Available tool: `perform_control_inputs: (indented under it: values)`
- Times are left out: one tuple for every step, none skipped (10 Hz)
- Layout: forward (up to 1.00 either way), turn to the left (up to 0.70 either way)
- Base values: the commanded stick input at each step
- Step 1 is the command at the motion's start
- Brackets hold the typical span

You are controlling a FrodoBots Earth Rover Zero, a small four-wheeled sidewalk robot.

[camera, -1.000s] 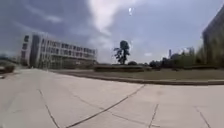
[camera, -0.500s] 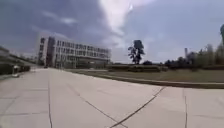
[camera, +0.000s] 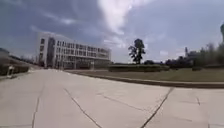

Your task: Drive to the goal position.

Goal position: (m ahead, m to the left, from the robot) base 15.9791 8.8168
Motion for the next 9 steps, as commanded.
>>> perform_control_inputs:
  values:
    - [0.7,0.35]
    - [0.7,0.35]
    - [0.7,0.35]
    - [0.7,0.35]
    - [0.7,0.15]
    - [0.7,0.0]
    - [0.7,0.0]
    - [0.7,0.0]
    - [0.7,0.0]
